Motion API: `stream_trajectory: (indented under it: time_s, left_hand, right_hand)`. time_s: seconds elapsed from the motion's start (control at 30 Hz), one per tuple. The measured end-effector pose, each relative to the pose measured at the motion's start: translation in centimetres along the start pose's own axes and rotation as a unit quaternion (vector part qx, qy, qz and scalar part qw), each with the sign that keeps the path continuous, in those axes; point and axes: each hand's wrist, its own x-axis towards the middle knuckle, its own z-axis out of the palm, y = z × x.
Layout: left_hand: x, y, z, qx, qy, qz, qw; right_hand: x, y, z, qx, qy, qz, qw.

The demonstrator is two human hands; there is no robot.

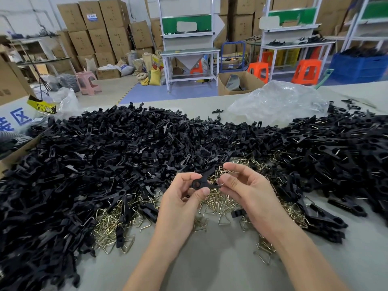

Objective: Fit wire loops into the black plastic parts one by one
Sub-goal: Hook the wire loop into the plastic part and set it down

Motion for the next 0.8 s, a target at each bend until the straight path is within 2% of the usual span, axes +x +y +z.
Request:
stream_trajectory:
  time_s: [0.1,0.27,0.53,0.8]
  left_hand:
    - [0.0,0.0,-0.1,0.011,0.005,0.002,1.000]
    - [-0.2,-0.2,-0.1,0.075,-0.016,0.014,0.997]
    - [0.0,-0.3,-0.4,0.054,-0.027,0.012,0.998]
    - [-0.1,-0.6,-0.3,0.106,-0.057,0.012,0.993]
  right_hand:
    - [-0.1,-0.2,-0.1,0.003,-0.010,-0.009,1.000]
    - [0.0,-0.3,-0.7,-0.059,-0.034,0.004,0.998]
    - [0.2,-0.6,-1.7,-0.106,-0.058,0.018,0.993]
    - [-0.5,-1.2,-1.2,-0.198,-0.061,-0.002,0.978]
